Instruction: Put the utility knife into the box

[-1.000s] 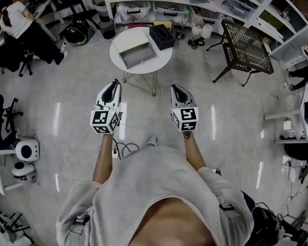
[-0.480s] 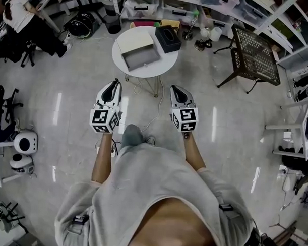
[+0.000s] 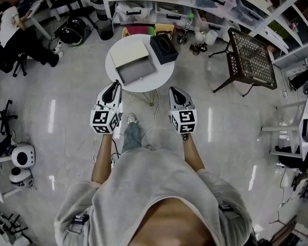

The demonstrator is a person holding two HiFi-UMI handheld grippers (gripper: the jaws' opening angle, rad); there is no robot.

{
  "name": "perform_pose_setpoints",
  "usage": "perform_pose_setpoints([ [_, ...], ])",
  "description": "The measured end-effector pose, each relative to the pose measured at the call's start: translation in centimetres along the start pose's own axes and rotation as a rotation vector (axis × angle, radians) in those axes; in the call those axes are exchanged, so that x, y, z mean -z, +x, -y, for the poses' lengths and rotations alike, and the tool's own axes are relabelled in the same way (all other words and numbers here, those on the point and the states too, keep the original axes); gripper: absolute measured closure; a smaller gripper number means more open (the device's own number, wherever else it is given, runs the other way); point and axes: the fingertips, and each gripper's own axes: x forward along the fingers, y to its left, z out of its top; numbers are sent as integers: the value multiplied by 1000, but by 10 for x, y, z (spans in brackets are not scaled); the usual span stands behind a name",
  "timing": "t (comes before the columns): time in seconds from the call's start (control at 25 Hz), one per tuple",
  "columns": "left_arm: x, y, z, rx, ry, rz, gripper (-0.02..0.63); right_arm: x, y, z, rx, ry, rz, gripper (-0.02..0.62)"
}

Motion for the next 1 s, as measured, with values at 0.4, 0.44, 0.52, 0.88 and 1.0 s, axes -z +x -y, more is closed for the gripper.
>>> perform_pose_setpoints([
  [0.4,-16,89,-61,71,-18,-6,537,-38,93,28,65,-4,-12,565],
  [0.44,-18,97,-69,77,-18,-8,537,-42,102,29,72,-3,-12,565],
  [0.52,-22,112,-83,91,-18,-9,537,-50,119,32,86,-3,-7,565],
  [0.88,-33,164,-133,142,-16,-17,537,-69,177,41,148,9,-18,565],
  [1.0,-29,174,-141,159,-19,-29,537,-68,186,40,159,12,-33,565],
])
